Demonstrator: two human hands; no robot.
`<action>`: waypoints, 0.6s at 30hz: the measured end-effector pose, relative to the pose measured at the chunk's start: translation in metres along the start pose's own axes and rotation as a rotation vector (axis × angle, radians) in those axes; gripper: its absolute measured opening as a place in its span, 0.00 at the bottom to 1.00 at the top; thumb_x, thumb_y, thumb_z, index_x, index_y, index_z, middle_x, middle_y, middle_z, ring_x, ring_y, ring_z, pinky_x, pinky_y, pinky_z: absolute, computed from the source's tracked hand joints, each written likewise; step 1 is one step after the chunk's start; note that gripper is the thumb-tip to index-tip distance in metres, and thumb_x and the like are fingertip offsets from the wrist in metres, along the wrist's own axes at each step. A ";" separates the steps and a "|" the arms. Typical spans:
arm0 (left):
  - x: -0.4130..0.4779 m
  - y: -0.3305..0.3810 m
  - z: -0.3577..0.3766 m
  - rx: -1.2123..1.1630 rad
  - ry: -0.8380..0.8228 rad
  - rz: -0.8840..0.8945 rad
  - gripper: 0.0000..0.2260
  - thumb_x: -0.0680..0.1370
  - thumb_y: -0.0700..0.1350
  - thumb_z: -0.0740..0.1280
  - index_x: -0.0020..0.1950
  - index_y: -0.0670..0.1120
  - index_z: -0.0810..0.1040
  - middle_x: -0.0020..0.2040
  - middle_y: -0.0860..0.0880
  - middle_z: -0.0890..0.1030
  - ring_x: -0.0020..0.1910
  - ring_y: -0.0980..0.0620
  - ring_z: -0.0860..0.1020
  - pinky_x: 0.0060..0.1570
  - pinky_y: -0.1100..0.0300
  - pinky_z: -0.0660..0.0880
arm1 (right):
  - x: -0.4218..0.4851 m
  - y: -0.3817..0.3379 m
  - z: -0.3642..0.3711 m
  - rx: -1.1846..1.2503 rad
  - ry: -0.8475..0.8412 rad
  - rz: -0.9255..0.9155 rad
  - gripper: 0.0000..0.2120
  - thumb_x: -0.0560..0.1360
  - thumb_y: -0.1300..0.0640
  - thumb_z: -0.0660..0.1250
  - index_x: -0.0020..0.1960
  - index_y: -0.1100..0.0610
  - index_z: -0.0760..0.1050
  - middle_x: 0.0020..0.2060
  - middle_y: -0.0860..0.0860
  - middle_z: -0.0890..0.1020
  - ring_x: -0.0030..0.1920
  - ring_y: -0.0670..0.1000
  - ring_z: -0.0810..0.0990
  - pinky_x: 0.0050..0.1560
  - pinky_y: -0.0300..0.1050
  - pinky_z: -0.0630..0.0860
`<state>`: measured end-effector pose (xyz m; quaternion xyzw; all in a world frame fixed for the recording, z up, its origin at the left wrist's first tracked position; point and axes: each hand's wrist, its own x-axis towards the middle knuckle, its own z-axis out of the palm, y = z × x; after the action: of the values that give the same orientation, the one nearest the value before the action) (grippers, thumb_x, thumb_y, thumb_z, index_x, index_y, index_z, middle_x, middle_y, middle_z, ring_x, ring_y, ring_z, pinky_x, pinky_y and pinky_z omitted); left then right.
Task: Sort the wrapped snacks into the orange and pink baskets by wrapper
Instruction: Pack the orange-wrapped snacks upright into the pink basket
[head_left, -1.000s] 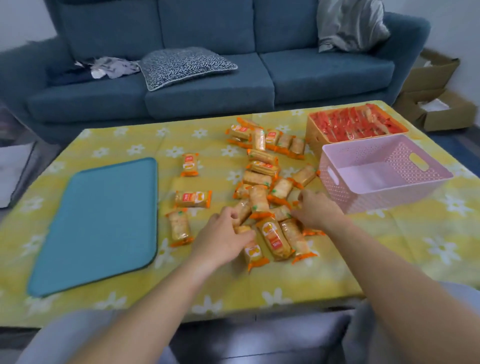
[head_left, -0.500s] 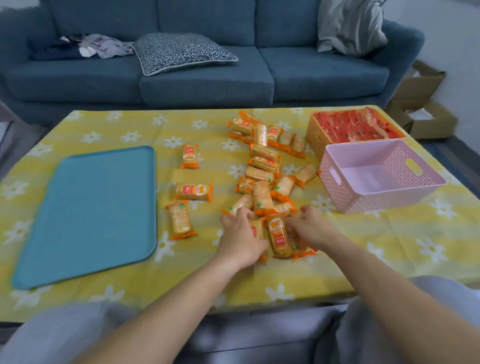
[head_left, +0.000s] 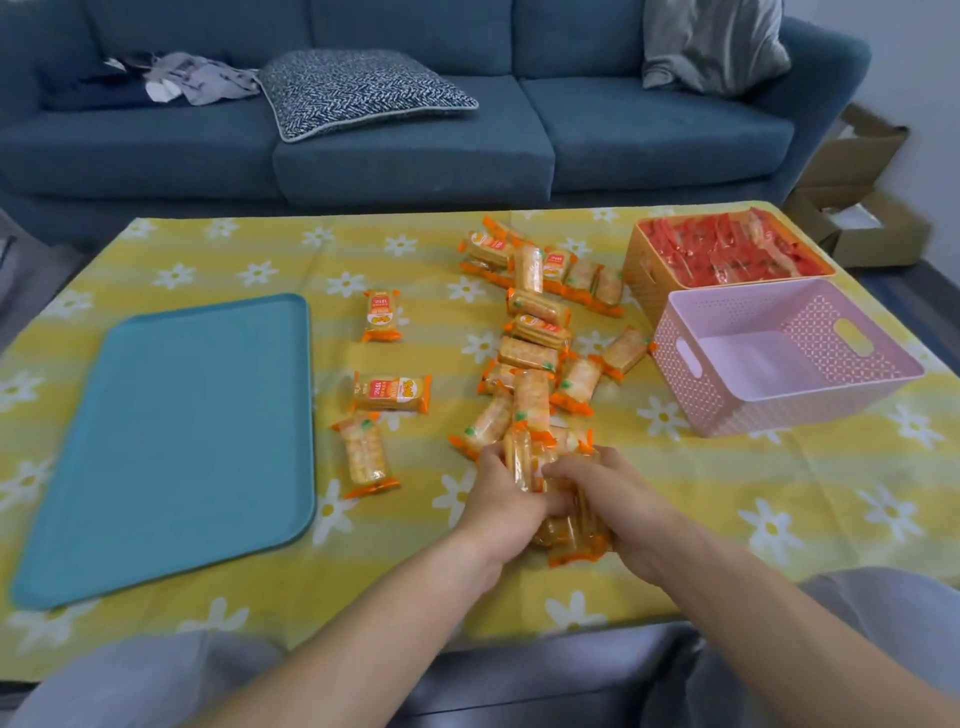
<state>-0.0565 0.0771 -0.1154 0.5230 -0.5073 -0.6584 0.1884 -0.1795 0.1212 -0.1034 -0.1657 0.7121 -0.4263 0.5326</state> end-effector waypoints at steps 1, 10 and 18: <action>0.000 0.002 -0.001 -0.016 0.012 0.010 0.29 0.67 0.38 0.80 0.62 0.52 0.71 0.52 0.52 0.84 0.48 0.56 0.82 0.43 0.64 0.76 | -0.002 0.001 0.001 0.030 -0.015 0.003 0.27 0.68 0.54 0.77 0.63 0.56 0.72 0.52 0.61 0.84 0.49 0.61 0.86 0.41 0.64 0.84; 0.016 0.045 -0.051 0.344 0.249 0.279 0.22 0.73 0.46 0.75 0.61 0.54 0.68 0.47 0.56 0.79 0.41 0.59 0.77 0.35 0.67 0.68 | -0.001 -0.043 -0.029 -0.443 0.285 -0.301 0.26 0.67 0.56 0.79 0.63 0.55 0.74 0.45 0.52 0.84 0.44 0.53 0.83 0.42 0.46 0.79; 0.052 0.035 -0.040 0.506 0.217 0.204 0.29 0.73 0.47 0.74 0.70 0.44 0.66 0.57 0.48 0.76 0.55 0.45 0.77 0.48 0.56 0.71 | 0.031 -0.046 0.009 -0.827 0.144 -0.392 0.29 0.71 0.48 0.72 0.70 0.49 0.68 0.51 0.50 0.76 0.48 0.52 0.76 0.43 0.43 0.68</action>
<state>-0.0505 0.0034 -0.1087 0.5672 -0.6821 -0.4289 0.1705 -0.1934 0.0690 -0.0872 -0.4659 0.8127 -0.2094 0.2803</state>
